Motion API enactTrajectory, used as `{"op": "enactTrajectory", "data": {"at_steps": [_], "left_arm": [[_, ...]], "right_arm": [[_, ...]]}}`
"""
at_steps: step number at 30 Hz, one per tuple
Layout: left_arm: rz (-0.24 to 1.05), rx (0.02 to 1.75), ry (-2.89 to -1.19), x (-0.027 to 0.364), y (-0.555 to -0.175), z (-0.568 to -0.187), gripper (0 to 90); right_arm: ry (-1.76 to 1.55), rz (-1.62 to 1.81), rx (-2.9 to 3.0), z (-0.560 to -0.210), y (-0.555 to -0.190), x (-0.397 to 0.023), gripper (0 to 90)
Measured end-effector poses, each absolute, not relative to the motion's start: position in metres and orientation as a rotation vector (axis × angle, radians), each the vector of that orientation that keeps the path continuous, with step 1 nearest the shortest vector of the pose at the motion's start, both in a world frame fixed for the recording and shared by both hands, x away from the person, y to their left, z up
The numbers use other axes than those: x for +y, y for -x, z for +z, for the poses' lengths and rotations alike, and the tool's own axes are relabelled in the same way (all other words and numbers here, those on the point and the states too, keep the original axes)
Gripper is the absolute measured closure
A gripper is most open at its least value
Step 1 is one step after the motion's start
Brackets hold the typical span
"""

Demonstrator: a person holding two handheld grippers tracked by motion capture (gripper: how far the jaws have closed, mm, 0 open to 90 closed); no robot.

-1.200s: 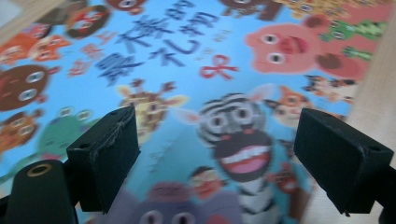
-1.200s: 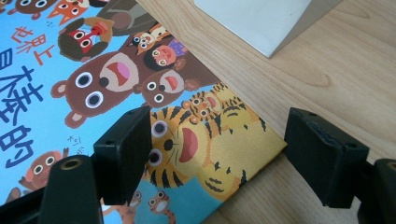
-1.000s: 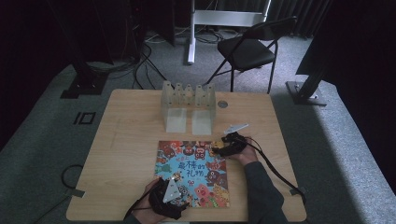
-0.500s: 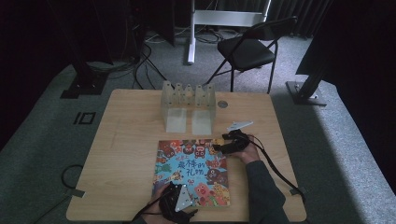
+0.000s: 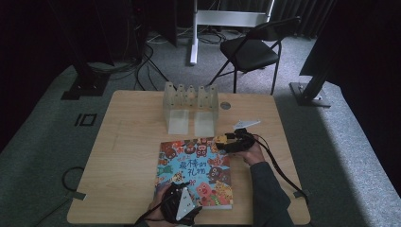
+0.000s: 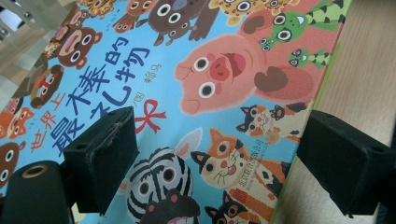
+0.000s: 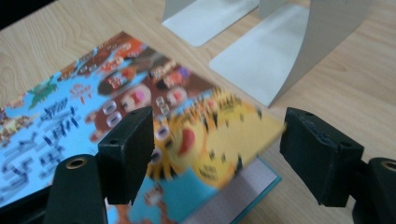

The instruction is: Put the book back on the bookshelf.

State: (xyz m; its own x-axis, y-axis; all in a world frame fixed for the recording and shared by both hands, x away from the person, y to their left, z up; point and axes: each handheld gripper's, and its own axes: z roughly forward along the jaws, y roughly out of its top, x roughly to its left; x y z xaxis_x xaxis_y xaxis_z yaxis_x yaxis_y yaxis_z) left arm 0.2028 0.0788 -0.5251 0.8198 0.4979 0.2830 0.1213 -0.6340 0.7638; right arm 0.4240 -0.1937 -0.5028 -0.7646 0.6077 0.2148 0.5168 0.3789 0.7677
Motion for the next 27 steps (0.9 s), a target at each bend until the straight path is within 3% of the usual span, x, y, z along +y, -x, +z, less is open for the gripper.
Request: {"op": "enactTrajectory", "data": {"at_steps": [19,27], "left_arm": [[0.646,0.415,-2.197,0.080,-0.207,-0.509,12.9],[0.563,0.466,-2.161,0.088,-0.209,-0.507,14.4]], "right_arm": [[-1.032,1.462,2.576,-0.487,-0.408,-0.184,33.2],[-0.986,1.499,2.544,-0.473,-0.406,-0.180,41.0]]}}
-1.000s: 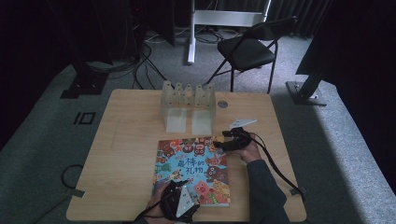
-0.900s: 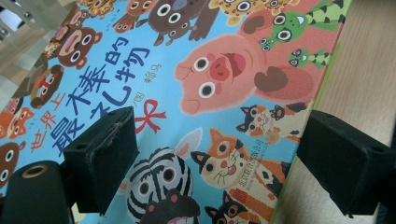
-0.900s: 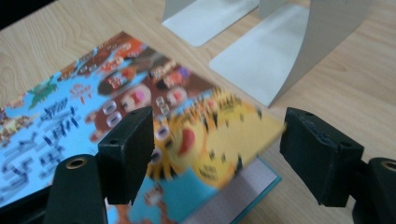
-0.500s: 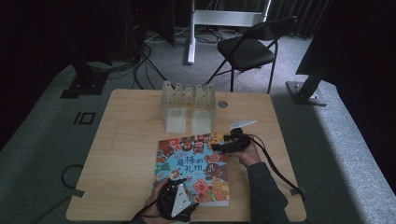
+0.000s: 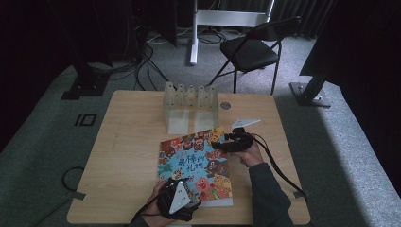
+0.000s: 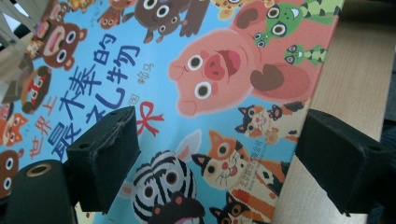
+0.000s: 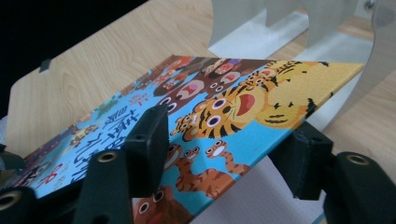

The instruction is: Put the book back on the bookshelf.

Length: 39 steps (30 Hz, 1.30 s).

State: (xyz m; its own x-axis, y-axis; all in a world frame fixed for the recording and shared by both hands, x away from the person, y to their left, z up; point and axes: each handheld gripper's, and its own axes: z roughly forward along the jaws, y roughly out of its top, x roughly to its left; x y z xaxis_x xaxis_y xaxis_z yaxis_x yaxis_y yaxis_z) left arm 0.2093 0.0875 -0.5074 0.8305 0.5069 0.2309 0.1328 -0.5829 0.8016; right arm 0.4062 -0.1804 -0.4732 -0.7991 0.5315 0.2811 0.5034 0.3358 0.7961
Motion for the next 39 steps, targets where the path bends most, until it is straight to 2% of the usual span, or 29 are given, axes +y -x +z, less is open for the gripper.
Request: {"op": "enactTrajectory", "data": {"at_steps": [8,17,30,39], "left_arm": [[0.497,0.499,-2.132,0.105,-0.206,-0.501,14.5],[0.499,0.554,-2.137,0.123,-0.209,-0.500,14.5],[0.492,0.659,-2.086,0.147,-0.230,-0.497,14.5],[0.496,0.697,-2.087,0.154,-0.242,-0.498,14.6]], "right_arm": [[-0.992,1.494,2.549,-0.472,-0.407,-0.181,42.3],[-0.971,1.485,2.541,-0.463,-0.406,-0.177,44.0],[-0.960,1.559,2.529,-0.449,-0.407,-0.175,53.6],[-0.953,1.542,2.549,-0.443,-0.408,-0.172,55.0]]}}
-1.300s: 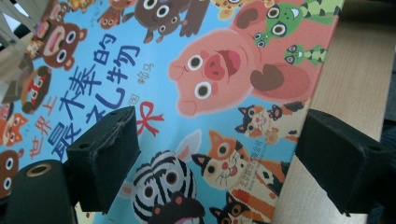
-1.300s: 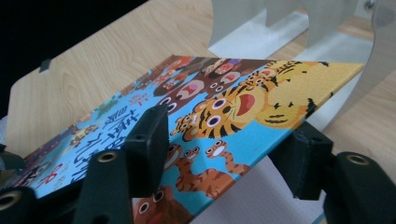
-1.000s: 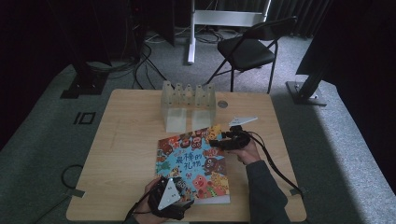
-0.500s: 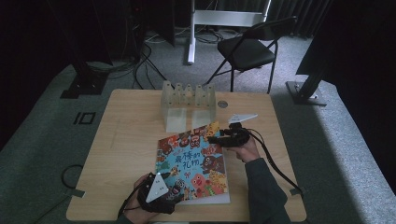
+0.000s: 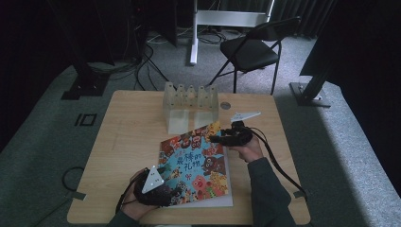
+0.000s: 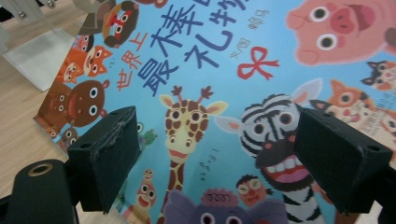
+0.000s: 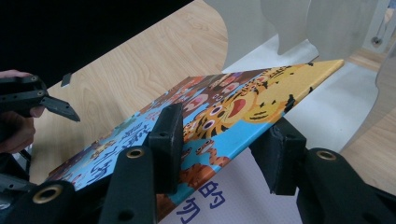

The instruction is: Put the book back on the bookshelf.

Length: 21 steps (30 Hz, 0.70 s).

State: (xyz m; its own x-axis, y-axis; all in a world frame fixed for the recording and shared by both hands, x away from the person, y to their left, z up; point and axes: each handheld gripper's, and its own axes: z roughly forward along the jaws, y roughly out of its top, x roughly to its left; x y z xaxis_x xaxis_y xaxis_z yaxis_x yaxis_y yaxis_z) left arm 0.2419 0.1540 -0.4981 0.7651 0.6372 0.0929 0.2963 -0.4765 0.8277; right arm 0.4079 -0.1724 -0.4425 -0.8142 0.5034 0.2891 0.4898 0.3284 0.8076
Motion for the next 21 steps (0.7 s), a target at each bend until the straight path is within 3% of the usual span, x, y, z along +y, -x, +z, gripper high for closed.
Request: {"op": "enactTrajectory", "data": {"at_steps": [12,21], "left_arm": [[0.409,0.773,-2.051,0.168,-0.262,-0.505,14.6],[0.411,0.783,-2.052,0.171,-0.266,-0.505,14.6]], "right_arm": [[-0.930,1.528,2.525,-0.434,-0.403,-0.168,56.6],[-0.916,1.538,2.498,-0.429,-0.395,-0.169,58.0]]}}
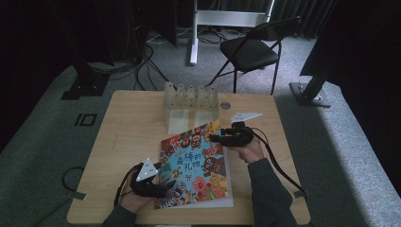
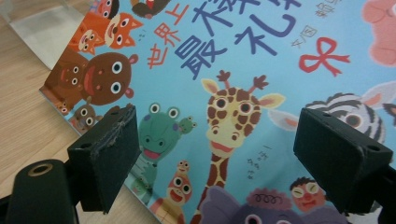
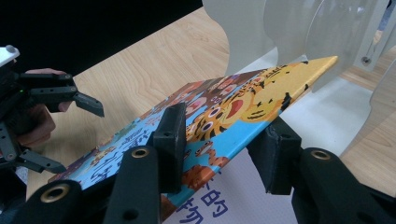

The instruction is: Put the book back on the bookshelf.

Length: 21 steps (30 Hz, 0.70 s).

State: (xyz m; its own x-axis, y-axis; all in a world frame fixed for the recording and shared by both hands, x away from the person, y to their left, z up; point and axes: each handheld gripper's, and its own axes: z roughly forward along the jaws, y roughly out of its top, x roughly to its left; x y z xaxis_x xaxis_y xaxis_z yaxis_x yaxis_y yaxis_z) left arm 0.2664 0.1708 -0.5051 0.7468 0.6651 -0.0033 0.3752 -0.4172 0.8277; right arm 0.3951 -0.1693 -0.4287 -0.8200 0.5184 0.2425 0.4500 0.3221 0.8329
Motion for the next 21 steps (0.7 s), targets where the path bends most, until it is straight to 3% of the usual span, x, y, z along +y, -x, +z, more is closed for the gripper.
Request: {"op": "enactTrajectory", "data": {"at_steps": [21], "left_arm": [[0.353,0.816,-2.023,0.179,-0.277,-0.506,14.6]], "right_arm": [[-0.854,1.601,2.451,-0.412,-0.379,-0.178,63.9]]}}
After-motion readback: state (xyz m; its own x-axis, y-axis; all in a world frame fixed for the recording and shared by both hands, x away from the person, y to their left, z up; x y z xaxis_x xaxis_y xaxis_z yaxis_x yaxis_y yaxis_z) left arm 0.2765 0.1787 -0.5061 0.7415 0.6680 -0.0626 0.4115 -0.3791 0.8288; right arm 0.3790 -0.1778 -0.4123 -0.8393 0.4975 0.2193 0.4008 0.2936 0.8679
